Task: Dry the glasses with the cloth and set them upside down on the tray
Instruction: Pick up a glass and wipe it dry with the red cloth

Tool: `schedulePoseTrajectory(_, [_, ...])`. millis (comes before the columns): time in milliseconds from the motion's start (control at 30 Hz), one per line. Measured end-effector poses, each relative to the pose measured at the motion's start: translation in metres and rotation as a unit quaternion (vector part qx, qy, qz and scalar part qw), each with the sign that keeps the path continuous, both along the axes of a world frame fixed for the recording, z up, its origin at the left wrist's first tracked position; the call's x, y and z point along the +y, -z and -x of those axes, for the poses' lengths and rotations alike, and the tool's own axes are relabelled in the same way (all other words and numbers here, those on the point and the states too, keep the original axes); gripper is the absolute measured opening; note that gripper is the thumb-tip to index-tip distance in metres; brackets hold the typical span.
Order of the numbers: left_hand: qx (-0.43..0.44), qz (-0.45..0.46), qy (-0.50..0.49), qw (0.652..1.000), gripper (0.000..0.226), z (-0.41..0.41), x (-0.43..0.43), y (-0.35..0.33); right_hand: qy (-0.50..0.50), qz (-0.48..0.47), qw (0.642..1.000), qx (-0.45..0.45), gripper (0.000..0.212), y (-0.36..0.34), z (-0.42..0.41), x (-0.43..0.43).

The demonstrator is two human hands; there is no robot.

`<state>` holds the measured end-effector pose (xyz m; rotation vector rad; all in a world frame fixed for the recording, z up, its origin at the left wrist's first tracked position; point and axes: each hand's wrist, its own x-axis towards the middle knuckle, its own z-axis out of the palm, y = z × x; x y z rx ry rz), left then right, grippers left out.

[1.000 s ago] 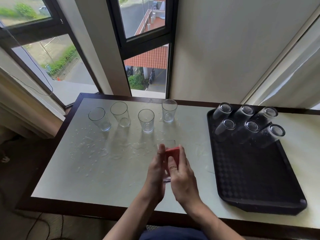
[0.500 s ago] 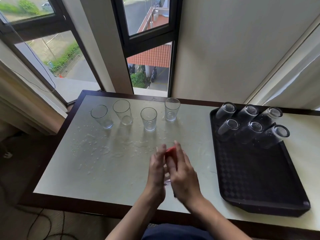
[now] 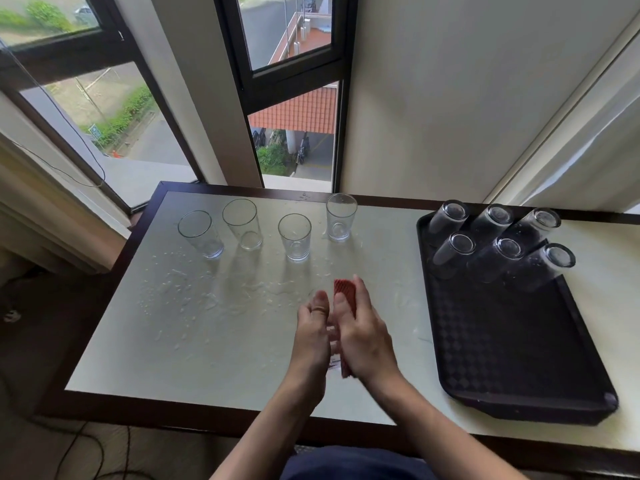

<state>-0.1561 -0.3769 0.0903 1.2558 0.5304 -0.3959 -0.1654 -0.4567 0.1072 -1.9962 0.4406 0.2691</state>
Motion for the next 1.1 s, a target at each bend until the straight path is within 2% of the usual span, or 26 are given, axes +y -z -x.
schedulePoseTrajectory(100, [0.020,0.041,-0.005,0.999,0.037,0.006,-0.004,0.000,0.069,-0.078,0.994,0.025,0.048,-0.002,-0.022,-0.011])
schedulePoseTrajectory(200, [0.020,0.063,-0.027,0.997,0.064,0.005,-0.005,-0.002,0.032,-0.041,0.999,-0.002,0.039,-0.009,-0.013,-0.005])
schedulePoseTrajectory(300, [0.021,0.083,-0.032,0.996,0.079,0.000,0.003,-0.002,-0.031,0.046,0.998,-0.041,0.057,-0.015,0.020,0.011])
schedulePoseTrajectory(400, [0.009,0.069,-0.057,0.996,0.059,-0.002,0.010,0.004,-0.081,0.075,0.990,-0.093,0.076,-0.011,0.033,0.013])
schedulePoseTrajectory(500, [-0.009,0.079,-0.035,0.996,0.059,0.000,0.007,-0.002,-0.004,-0.050,0.996,-0.069,0.068,-0.003,0.002,0.000])
schedulePoseTrajectory(567, [-0.010,0.095,-0.028,0.995,0.058,0.002,0.001,-0.008,0.063,-0.164,0.984,-0.022,0.060,-0.001,-0.025,-0.010])
schedulePoseTrajectory(633, [-0.022,0.107,-0.022,0.994,0.063,0.003,-0.003,-0.008,0.083,-0.191,0.978,-0.011,0.055,-0.010,-0.035,-0.014])
schedulePoseTrajectory(700, [-0.016,0.114,-0.029,0.993,0.071,0.003,-0.002,-0.006,0.048,-0.127,0.989,-0.055,0.041,-0.019,-0.022,-0.006])
schedulePoseTrajectory(733, [-0.007,0.126,-0.037,0.991,0.073,0.003,0.001,-0.006,0.018,-0.073,0.994,-0.076,0.042,-0.019,-0.010,0.000])
schedulePoseTrajectory(833, [0.023,0.145,-0.081,0.986,0.096,0.000,0.009,0.002,-0.079,0.077,0.985,-0.129,0.069,-0.019,0.028,0.015])
schedulePoseTrajectory(900, [0.035,0.135,-0.133,0.981,0.077,-0.004,0.013,0.007,-0.113,0.102,0.977,-0.152,0.073,-0.012,0.034,0.017])
schedulePoseTrajectory(933, [0.039,0.121,-0.137,0.982,0.076,-0.006,0.012,0.010,-0.124,0.101,0.977,-0.143,0.073,-0.010,0.030,0.015])
schedulePoseTrajectory(1000, [0.036,0.104,-0.103,0.989,0.097,-0.007,0.011,0.010,-0.114,0.059,0.987,-0.095,0.074,-0.011,0.015,0.008])
schedulePoseTrajectory(1033, [0.026,0.103,-0.080,0.991,0.095,-0.007,0.010,0.009,-0.086,0.020,0.994,-0.070,0.071,-0.010,0.003,0.004])
schedulePoseTrajectory(1100, [0.005,0.121,-0.046,0.992,0.063,-0.005,0.007,0.006,0.000,-0.070,0.997,-0.026,0.050,-0.008,-0.024,-0.005])
